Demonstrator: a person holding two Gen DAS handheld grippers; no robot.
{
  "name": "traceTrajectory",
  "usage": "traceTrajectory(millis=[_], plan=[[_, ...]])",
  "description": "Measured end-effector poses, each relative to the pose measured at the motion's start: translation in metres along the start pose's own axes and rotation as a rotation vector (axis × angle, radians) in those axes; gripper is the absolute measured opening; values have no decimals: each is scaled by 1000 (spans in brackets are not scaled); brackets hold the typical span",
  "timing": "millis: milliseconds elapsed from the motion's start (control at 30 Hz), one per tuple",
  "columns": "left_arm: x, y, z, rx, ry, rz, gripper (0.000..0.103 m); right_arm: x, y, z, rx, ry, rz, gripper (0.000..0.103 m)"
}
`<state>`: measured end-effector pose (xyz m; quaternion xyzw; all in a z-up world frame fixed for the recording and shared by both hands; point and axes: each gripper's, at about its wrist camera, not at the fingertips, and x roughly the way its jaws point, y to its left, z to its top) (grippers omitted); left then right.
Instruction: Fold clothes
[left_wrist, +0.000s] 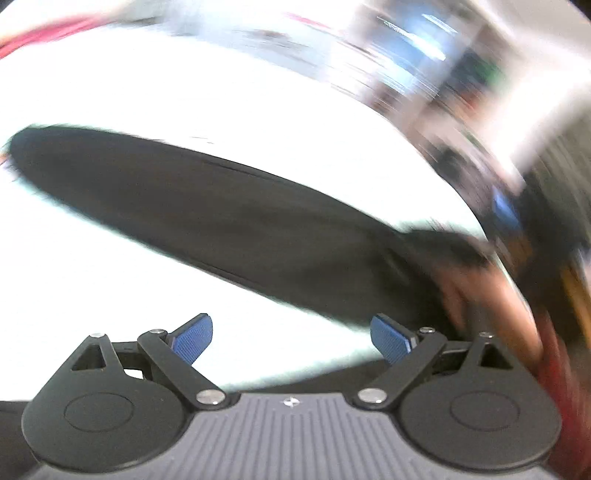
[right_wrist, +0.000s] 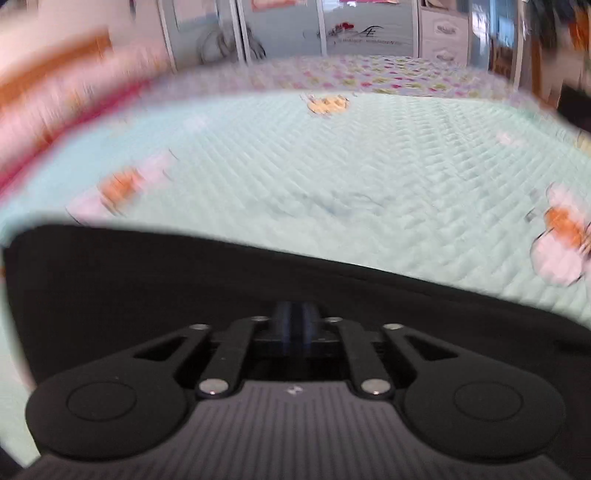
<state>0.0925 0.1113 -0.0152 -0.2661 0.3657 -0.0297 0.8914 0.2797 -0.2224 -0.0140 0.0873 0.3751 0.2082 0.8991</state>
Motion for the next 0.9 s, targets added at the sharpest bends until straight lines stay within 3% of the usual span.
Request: traceTrajectory(millis=[33,100,200,433,633,700,733,867,900], plan=[[2,18,10,-78,-13,30,95,-8,-2,-6,79,-18,57,31],[8,51,25,-218,-30,88,94,-24,-6,-18,234,-53,162,31],[17,74,38,-314,-45,86,92,-32,-13,-34,347,-91,268,38],[45,80,56,-327,-82,111,89,-8,-22,-51,393,-82,361,42],[50,99,63,-339,-132,120,87,-5,11,-32,160,-49,267,46],[55,102,70,-347,-141,139,77,-5,22,-26,80,-37,232,46],[57,103,74,-350,-145,148,65,-4,28,-22,40,-31,215,46],[65,110,92,-354,-108,175,33,-3,50,-9,-119,-8,146,46],[65,113,95,-368,-99,172,32,-3,56,-5,-159,-2,128,46]])
